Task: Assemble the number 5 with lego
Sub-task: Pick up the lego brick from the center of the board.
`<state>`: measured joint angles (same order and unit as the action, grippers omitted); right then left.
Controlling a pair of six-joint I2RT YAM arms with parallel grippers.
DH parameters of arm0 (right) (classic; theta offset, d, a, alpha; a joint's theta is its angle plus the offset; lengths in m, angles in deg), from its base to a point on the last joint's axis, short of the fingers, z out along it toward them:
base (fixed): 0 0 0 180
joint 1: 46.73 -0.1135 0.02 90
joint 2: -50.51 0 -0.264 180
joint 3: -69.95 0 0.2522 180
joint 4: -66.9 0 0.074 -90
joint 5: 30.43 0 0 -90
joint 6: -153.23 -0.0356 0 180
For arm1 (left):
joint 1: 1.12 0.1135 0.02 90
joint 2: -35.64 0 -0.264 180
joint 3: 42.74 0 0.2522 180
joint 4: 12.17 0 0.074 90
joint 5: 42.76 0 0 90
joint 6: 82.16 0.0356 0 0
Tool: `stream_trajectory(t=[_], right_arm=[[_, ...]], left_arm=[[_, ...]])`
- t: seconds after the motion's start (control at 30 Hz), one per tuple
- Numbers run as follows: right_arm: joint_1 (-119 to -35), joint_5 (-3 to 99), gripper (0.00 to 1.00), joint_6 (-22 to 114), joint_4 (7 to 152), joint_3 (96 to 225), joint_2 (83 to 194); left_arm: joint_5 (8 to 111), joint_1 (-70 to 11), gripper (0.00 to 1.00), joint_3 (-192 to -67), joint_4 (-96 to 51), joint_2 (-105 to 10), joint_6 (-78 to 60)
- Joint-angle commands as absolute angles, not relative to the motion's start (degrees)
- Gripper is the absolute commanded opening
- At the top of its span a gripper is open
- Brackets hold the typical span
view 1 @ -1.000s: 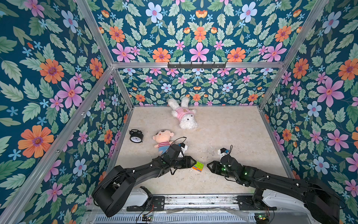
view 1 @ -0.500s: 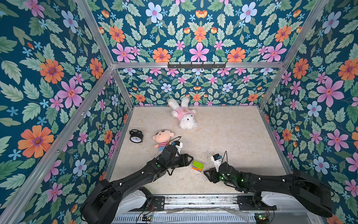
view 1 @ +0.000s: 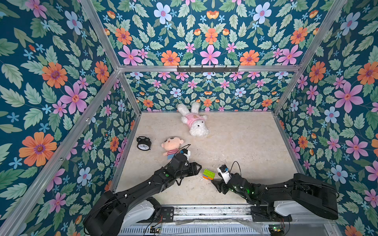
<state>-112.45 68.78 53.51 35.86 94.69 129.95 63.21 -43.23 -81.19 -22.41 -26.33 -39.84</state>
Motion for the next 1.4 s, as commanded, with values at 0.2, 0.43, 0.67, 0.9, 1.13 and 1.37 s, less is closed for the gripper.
stream_trajectory(t=[0.2, 0.43, 0.67, 0.9, 1.13, 1.37], right_arm=[[-112.5, 68.4, 0.69, 58.8, 28.9, 96.3, 136.7], [-112.4, 67.2, 0.61, 59.2, 26.3, 97.2, 140.7], [-110.0, 61.2, 0.49, 56.2, 20.7, 95.8, 142.4], [-106.6, 52.7, 0.39, 53.9, 19.7, 95.9, 142.0], [-101.8, 42.1, 0.38, 47.8, 21.6, 97.4, 142.2], [-96.3, 31.3, 0.39, 39.8, 25.8, 101.2, 144.5]], left_arm=[[61.3, -43.3, 0.61, -81.4, -23.6, -25.2, -39.6], [61.6, -43.3, 0.61, -81.7, -23.7, -25.6, -39.4], [61.7, -43.3, 0.61, -81.7, -24.3, -26.1, -39.2], [61.7, -43.3, 0.61, -81.8, -24.2, -26.6, -39.0], [61.6, -43.2, 0.60, -81.9, -24.3, -26.7, -39.3], [58.2, -43.1, 0.60, -81.5, -25.9, -22.8, -40.4]])
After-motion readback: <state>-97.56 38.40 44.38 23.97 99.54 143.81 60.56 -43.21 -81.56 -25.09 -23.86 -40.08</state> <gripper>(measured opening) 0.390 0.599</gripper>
